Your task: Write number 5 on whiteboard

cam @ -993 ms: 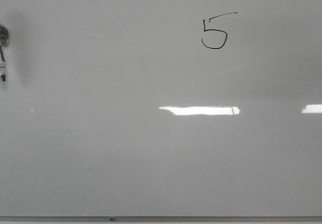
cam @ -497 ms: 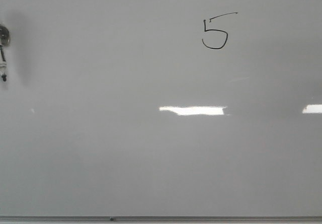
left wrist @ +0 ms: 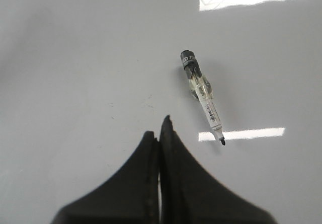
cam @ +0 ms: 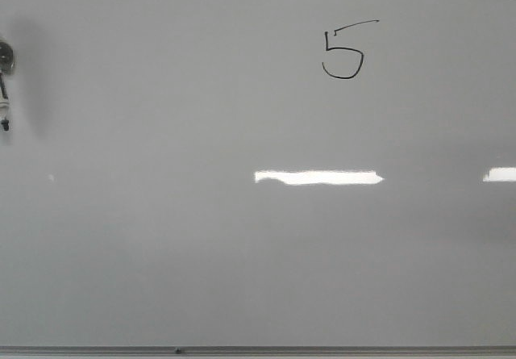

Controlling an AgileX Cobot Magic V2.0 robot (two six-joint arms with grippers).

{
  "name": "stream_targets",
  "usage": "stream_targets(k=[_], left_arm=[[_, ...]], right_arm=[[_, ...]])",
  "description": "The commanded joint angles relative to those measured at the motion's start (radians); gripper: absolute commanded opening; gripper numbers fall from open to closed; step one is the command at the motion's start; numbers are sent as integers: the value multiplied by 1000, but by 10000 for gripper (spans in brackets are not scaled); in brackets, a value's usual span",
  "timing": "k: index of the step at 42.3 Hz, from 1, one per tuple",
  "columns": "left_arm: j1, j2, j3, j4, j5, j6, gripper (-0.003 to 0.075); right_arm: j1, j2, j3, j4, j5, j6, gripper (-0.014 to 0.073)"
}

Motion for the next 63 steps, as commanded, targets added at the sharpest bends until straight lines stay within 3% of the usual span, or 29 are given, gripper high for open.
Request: stream_targets(k=[1,26,36,63], left_arm=[[-6,-15,4,-10,-81,-9,-20],[-6,-15,4,-10,-81,-9,-20],[-6,-15,4,-10,-81,-9,-20],[-6,-15,4,-10,-81,-9,-20]], right_arm=[[7,-23,33,10,-167,-16,-68],[20,-22,69,12,-205,-9,-69],[12,-22,69,-169,-276,252,-69],[12,-21,69,-170,-275,253,-69]])
